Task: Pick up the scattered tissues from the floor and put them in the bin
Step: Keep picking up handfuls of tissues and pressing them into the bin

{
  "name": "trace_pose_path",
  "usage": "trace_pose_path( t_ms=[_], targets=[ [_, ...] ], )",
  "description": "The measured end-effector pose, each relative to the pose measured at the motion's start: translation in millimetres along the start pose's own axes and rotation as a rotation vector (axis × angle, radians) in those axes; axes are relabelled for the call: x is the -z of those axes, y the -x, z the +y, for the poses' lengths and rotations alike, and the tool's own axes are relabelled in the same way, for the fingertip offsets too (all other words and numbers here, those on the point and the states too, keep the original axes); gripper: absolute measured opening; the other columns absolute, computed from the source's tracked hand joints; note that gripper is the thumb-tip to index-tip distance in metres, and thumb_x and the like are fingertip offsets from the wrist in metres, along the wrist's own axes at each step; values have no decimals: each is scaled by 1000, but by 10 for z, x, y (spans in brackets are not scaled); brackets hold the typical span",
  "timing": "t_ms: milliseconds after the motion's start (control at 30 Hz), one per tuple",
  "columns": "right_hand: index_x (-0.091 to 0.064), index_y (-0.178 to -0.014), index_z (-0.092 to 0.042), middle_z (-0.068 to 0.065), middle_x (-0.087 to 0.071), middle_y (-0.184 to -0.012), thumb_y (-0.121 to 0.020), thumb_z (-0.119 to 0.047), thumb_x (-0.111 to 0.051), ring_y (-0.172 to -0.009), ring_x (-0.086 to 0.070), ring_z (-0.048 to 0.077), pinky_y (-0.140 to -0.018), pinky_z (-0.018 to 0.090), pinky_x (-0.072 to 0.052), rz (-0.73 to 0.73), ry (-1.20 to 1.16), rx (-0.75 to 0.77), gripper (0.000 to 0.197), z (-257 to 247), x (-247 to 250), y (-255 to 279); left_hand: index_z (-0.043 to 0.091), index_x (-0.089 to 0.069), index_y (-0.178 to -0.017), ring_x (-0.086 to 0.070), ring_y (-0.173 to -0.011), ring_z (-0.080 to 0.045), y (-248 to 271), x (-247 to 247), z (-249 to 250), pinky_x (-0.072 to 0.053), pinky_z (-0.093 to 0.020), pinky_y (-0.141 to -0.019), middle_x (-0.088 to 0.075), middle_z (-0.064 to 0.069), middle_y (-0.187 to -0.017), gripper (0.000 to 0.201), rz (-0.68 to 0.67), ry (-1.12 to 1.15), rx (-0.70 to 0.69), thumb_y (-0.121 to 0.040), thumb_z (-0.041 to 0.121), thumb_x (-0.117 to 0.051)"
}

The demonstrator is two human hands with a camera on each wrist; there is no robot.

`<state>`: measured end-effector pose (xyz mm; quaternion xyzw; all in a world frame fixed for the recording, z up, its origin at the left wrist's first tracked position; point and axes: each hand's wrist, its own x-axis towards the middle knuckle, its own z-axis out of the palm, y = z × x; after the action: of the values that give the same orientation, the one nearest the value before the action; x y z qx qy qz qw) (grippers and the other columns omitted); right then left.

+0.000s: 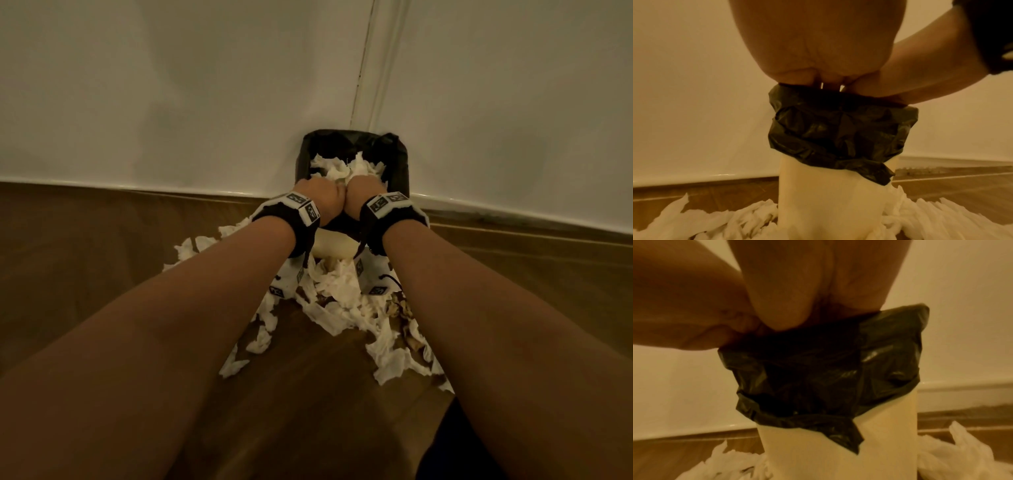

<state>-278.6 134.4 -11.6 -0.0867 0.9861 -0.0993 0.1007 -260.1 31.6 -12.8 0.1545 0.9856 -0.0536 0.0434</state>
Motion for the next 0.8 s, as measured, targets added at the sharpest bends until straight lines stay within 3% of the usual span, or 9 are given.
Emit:
trace_pose_path(
  t_ms=[67,167,233,333,433,500,600,700,800],
  targets=[
    [-50,-130,-1,18,-50,-136,-101,-21,-34,-126,-46,33,-104,39,-35,-45,16,-8,39,22,-29,-30,1,-36,-132,-59,-96,-33,-2,-29,-37,-42,-40,-76,-62,-15,-110,41,-24,-50,-50,-99,24,-31],
    [-49,-131,-1,19,-49,-137,-102,-22,-33,-126,-46,33,-104,39,-34,-131,84,-29,40,30,-33,-78,4,-39,-130,-56,-105,-30,-6,-49,-54,-31,-44,-102,-62,-12,-114,39,-54,-19,-57,-98,25,-30],
    [-41,-138,-4,17,-42,-143,-101,-27,-34,-132,-39,33,-109,44,-28,-167,107,-26,44,23,-29,-95,8,-44,-127,-54,-111,-29,23,-57,-73,-20,-44,-111,-60,-10,-118,38,28,146,-23,-99,25,-25],
    [-50,-130,-12,14,-46,-137,-95,-31,-39,-128,-40,34,-106,49,-28,143,124,-38,42,-32,15,-46,15,-54,-114,-55,-103,-26,229,-128,-189,-32,-39,-99,-58,-8,-111,33,371,452,66,-99,25,-27],
    [-61,-109,-8,14,-57,-118,-95,-27,-40,-113,-49,33,-94,44,-38,465,79,91,32,-280,57,177,21,-55,-114,-50,-102,-24,634,-337,-350,-34,-38,-88,-53,-5,-111,28,575,435,199,-94,23,-35],
    [-62,-107,-8,13,-57,-116,-96,-25,-38,-111,-50,30,-91,40,-40,484,-7,164,31,-474,-2,311,20,-54,-112,-49,-101,-26,948,-540,-413,-33,-38,-86,-52,-5,-110,26,541,353,267,-91,23,-40],
    [-61,-104,-8,12,-58,-112,-98,-24,-36,-109,-51,28,-88,36,-41,356,-108,198,31,-690,-255,486,18,-53,-114,-51,-101,-27,1456,-936,-440,-36,-40,-86,-52,-5,-110,27,361,295,321,-91,31,-44],
    [-60,-104,-10,11,-61,-108,-97,-24,-38,-103,-56,29,-74,33,-44,163,-160,215,28,-813,-555,653,20,-49,-118,-49,-107,-24,1941,-1353,-413,-40,-39,-86,-48,-3,-117,41,158,364,371,-86,46,-53],
    [-59,-109,-13,10,-63,-111,-96,-25,-40,-101,-59,28,-78,34,-46,15,-154,272,27,-971,-794,761,26,-40,-128,-43,-116,-23,2283,-1675,-357,-42,-37,-89,-37,-1,-129,65,-93,368,461,-76,60,-61]
  ],
)
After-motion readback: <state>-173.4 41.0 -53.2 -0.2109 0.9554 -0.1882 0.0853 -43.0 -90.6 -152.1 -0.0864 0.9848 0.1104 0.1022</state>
